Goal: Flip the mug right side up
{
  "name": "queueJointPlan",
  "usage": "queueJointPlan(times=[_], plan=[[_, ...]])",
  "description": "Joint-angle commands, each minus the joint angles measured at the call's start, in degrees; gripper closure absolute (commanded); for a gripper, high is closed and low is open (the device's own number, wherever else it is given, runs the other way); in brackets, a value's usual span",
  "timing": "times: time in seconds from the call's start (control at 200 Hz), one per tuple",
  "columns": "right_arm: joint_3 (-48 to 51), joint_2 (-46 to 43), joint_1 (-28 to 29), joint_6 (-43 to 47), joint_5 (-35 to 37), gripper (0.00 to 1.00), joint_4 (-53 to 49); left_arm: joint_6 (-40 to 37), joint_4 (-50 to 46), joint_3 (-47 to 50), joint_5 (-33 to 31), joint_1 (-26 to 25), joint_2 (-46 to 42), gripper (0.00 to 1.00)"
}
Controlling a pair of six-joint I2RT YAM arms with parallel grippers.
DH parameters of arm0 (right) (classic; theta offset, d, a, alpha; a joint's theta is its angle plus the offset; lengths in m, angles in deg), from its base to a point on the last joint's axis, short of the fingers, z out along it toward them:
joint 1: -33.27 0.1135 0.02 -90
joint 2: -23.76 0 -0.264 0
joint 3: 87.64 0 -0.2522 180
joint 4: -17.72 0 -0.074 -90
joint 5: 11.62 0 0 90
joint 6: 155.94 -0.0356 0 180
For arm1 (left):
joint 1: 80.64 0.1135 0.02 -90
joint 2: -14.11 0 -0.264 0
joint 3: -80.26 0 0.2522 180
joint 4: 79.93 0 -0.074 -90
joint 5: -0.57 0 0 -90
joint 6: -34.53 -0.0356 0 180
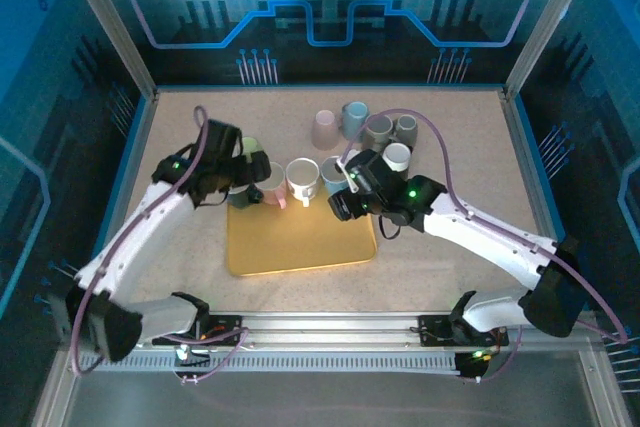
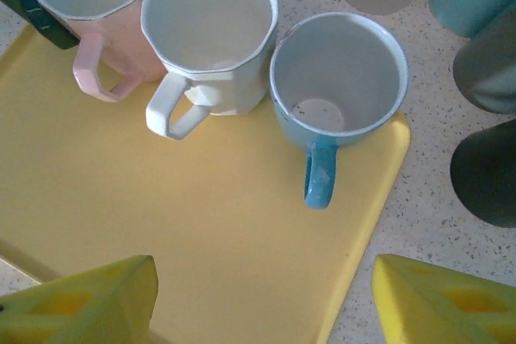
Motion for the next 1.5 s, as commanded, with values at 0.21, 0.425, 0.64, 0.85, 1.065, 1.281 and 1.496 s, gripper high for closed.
queueJointPlan(times=[0.21, 0.425, 0.64, 0.85, 1.065, 1.281, 1.496], plan=[[4.29, -5.71, 0.37, 1.27, -3.36, 0.28, 5.39, -0.64, -2.62, -21.72, -3.62, 5.37, 24.32, 0.01], [6.84, -9.63, 0.31, 1.59, -2.98, 0.27, 6.95, 0.61, -4.54, -29.70, -2.17, 7.55, 35.75, 0.01], [7.46, -10.64, -0.87, 1.31, -4.08, 0.25, 8.26, 2.44, -4.56, -31.33, -0.56, 9.08, 41.81, 0.01], [7.79, -10.91, -1.87, 0.92, -5.08, 0.25, 8.87, 4.14, -2.16, -28.74, -0.76, 9.58, 43.89, 0.01], [8.00, -10.74, -2.40, 0.70, -6.37, 0.24, 9.18, 5.80, 0.71, -26.60, 1.17, 10.19, 45.92, 0.05], [8.02, -10.11, -2.56, 0.47, -6.90, 0.25, 9.38, 7.54, 4.62, -23.05, 4.94, 10.83, 45.99, 0.20], [7.35, -10.66, -2.56, 0.30, -6.92, 0.26, 8.73, 6.96, 4.69, -23.83, 4.27, 11.27, 43.95, 0.46]])
